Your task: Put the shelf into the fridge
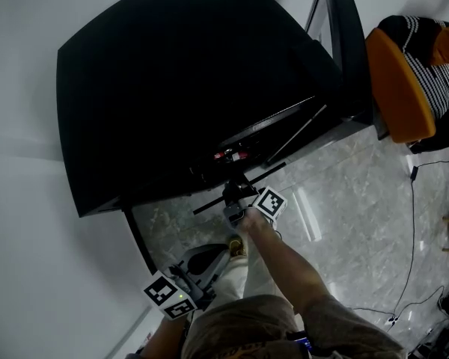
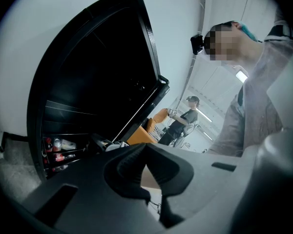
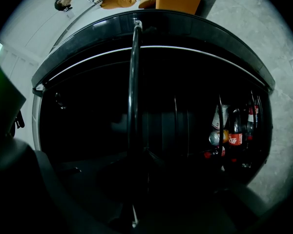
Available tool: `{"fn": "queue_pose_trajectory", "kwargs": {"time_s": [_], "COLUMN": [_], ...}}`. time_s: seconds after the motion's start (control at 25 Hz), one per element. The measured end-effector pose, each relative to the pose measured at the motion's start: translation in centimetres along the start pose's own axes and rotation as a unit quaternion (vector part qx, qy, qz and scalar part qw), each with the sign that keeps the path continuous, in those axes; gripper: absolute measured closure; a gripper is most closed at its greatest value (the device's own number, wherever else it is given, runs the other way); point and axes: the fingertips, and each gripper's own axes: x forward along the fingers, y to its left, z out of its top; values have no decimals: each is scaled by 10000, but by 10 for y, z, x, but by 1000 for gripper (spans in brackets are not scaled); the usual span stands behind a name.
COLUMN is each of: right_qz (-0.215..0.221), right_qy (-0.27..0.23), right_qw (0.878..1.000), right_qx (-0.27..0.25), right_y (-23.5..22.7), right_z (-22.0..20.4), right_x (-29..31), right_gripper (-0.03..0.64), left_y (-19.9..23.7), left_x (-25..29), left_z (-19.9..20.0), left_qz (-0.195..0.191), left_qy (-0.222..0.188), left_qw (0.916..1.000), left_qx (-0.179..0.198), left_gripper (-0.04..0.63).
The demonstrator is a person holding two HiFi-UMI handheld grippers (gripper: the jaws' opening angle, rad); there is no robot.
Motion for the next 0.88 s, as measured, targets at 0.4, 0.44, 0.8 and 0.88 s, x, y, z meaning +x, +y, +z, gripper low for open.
{"fn": "queue_pose_trajectory", "kwargs": {"time_s": [0.4,0.44,0.8,0.88], "right_qz": [-16,-27,20,35], "right_qy": [-15,-9,-8,-17], "right_qw": [10000,10000,10000,10000], "right_qx": [-37,-29,-66,-31], "right_y": [-4,-5,-6,-8], "right_z": [2,3,5,6], "right_x": [24,25,44,48], "right_gripper": [591,591,591,591], "left_y": [-2,-3,-7,-8], "left_x": [-5,-6,-16,-17], "left_z": [-7,-8,-12,-14], "left_qz": [31,28,81,80], "left_qy": [47,52,61,61], "left_qw": [10000,10000,9999,9999], "left_qx": [-5,-2,-41,-55], "left_gripper": [592,592,592,592]}}
